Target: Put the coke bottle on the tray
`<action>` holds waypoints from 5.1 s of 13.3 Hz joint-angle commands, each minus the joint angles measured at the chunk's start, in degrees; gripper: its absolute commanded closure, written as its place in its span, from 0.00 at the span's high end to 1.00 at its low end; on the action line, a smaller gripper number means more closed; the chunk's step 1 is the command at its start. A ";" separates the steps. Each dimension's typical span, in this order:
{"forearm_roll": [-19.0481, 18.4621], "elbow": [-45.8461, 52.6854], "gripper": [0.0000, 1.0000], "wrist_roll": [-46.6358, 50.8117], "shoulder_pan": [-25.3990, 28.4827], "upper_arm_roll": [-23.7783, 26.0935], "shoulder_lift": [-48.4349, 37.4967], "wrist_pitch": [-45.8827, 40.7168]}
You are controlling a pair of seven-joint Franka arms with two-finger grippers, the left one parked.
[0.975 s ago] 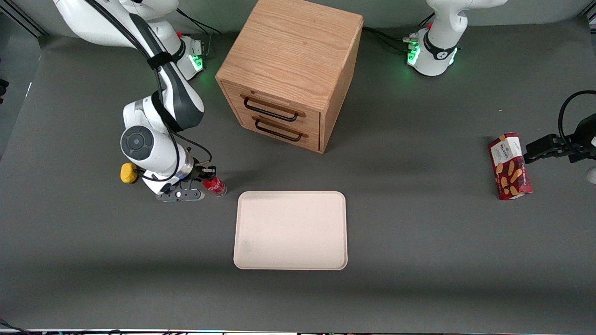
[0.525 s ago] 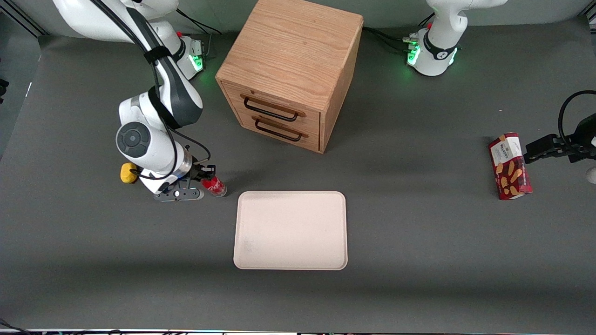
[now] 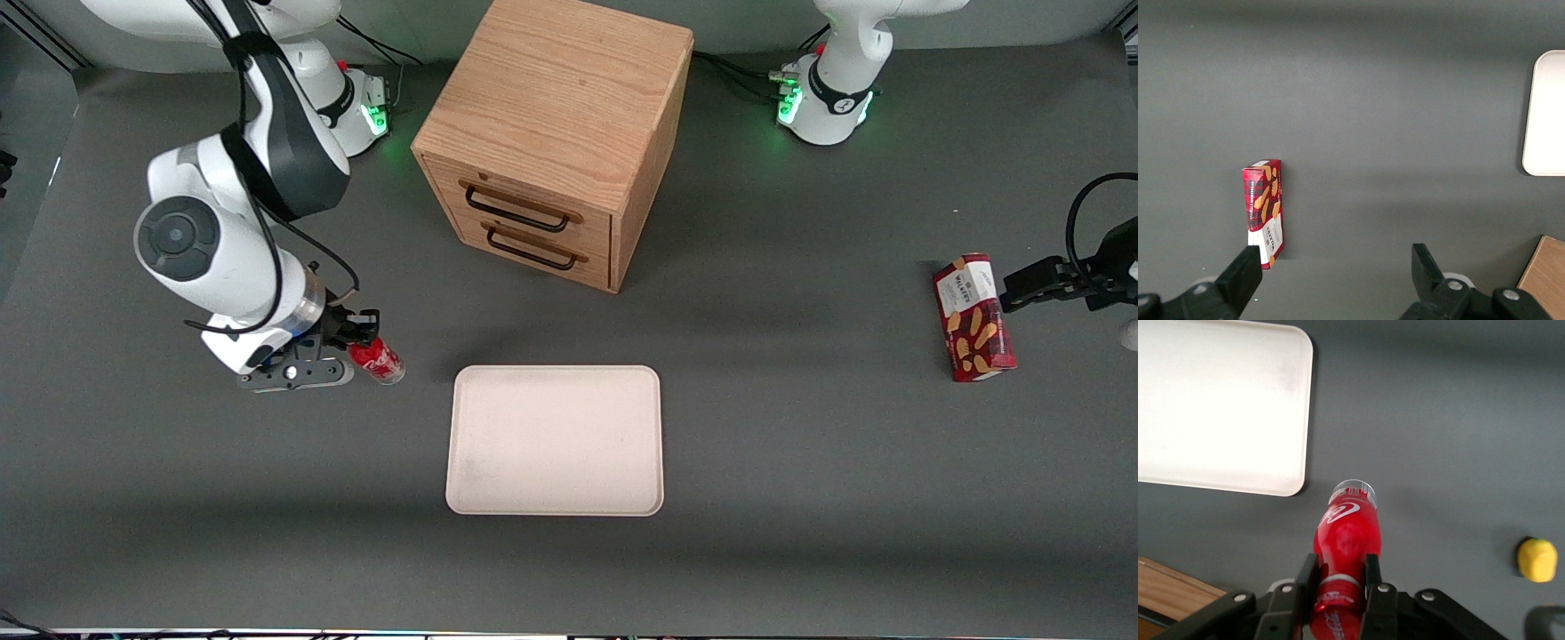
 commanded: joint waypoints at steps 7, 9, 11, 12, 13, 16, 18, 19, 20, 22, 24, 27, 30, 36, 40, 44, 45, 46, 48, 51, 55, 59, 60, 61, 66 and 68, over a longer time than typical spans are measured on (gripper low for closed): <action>-1.50 34.70 0.00 -2.95 -0.31 0.48 17.38 -13.24; -1.59 38.39 0.00 -3.04 -0.31 1.53 20.98 -12.01; -1.67 40.17 0.00 -3.22 -0.31 1.62 23.54 -8.69; -1.67 40.17 0.00 -3.83 -0.31 1.71 24.51 -6.14; -1.67 40.17 0.00 -3.83 -0.14 1.71 25.74 -4.03; -1.67 40.17 0.00 -3.75 0.21 3.29 29.16 1.69; -1.76 40.17 0.00 -3.57 0.56 3.91 31.45 5.12; -1.76 40.17 0.00 -3.66 0.74 3.91 32.59 6.27; -1.76 40.17 0.00 -3.57 1.00 3.91 33.65 7.32; -1.85 40.08 0.00 -2.96 2.49 3.91 34.80 8.21; -1.94 39.99 0.00 -2.52 3.55 3.91 35.42 8.30; -2.72 39.73 0.00 -2.51 3.64 3.91 36.29 8.83; -4.14 39.47 0.00 -2.51 4.08 4.00 36.99 9.61; -4.14 39.20 0.00 -2.51 3.99 4.00 38.32 10.76; -4.14 38.94 1.00 -2.51 3.91 4.00 38.32 11.02; -4.05 38.15 1.00 -2.51 3.73 4.00 38.23 12.17; -4.05 38.15 1.00 -2.51 3.73 4.00 38.23 12.17; -4.05 38.15 1.00 -2.43 3.73 4.00 38.23 12.17; -3.96 38.15 1.00 -2.34 3.64 4.00 37.44 11.99; -3.61 36.93 1.00 -2.95 2.15 3.91 32.97 7.01; -0.82 15.98 1.00 -3.22 -1.53 2.86 13.06 4.17; 5.18 -8.12 1.00 -3.04 -1.81 -4.87 -9.71 3.91; 5.27 -12.96 1.00 -2.52 -1.72 -6.36 -14.11 3.38; 5.18 -16.31 1.00 -2.43 -1.72 -7.85 -17.89 2.25; 3.26 -18.19 1.00 -3.57 -1.72 -13.84 -27.59 -8.30; 3.16 -16.35 1.00 -3.92 -1.89 -14.28 -27.43 -9.28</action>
